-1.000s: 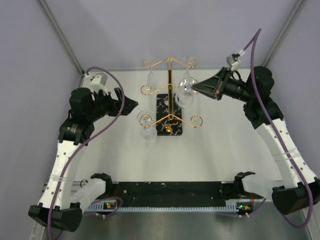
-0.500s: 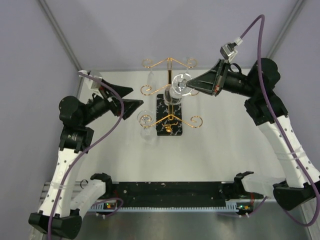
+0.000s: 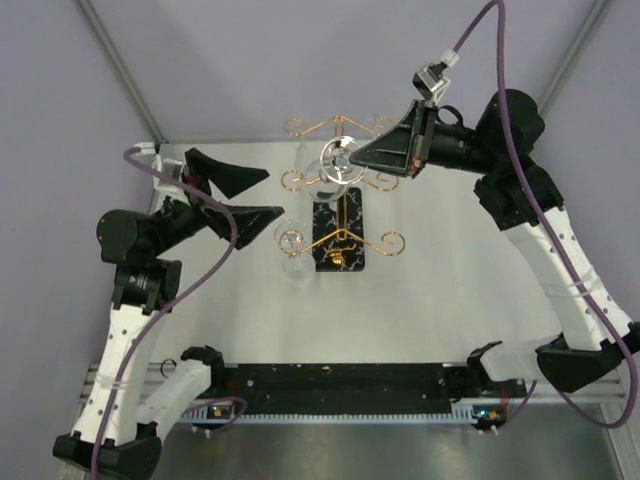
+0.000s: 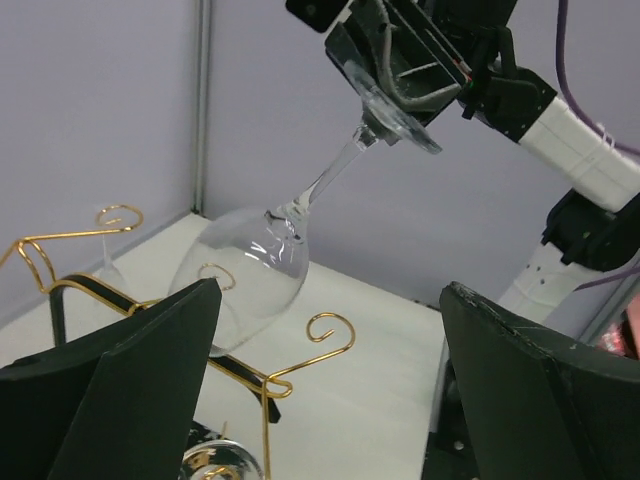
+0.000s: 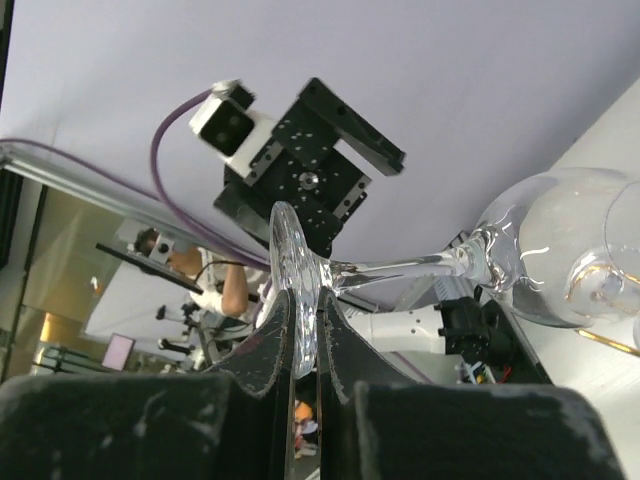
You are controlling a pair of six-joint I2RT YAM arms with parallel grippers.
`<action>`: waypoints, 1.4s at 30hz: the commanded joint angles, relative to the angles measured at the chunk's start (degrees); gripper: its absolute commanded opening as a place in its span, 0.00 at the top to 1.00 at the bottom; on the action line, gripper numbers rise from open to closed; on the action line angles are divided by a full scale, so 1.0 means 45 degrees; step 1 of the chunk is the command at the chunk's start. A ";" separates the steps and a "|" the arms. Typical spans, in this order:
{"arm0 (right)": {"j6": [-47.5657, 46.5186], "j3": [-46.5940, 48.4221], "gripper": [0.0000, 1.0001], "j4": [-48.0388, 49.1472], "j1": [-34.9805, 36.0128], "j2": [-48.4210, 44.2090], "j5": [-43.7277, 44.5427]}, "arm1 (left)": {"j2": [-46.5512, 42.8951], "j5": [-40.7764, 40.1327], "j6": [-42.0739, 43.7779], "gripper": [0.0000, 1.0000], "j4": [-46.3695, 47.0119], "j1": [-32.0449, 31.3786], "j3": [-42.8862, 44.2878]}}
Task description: Take the wine glass off the wine glass rack
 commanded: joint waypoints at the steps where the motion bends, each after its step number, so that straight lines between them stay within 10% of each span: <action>1: -0.1135 0.1979 1.00 0.0498 0.0130 0.0299 -0.0614 | 0.0317 -0.0954 -0.4446 0.03 -0.0007 -0.0030 0.0607; 16: -0.8394 0.2529 1.00 -0.0263 0.1339 0.0360 -0.2336 | 0.0161 -0.1288 -1.3084 0.03 0.1572 -0.0049 -0.1247; 27: -1.6873 0.2217 1.00 -0.3426 0.4970 0.0301 0.0902 | -0.0113 -0.0644 -1.4278 0.03 0.2238 -0.0147 -0.1541; 42: -2.1409 0.1200 1.00 -0.3663 0.7845 0.0672 0.6355 | -0.0602 0.0099 -1.4084 0.10 0.1848 -0.0186 -0.1893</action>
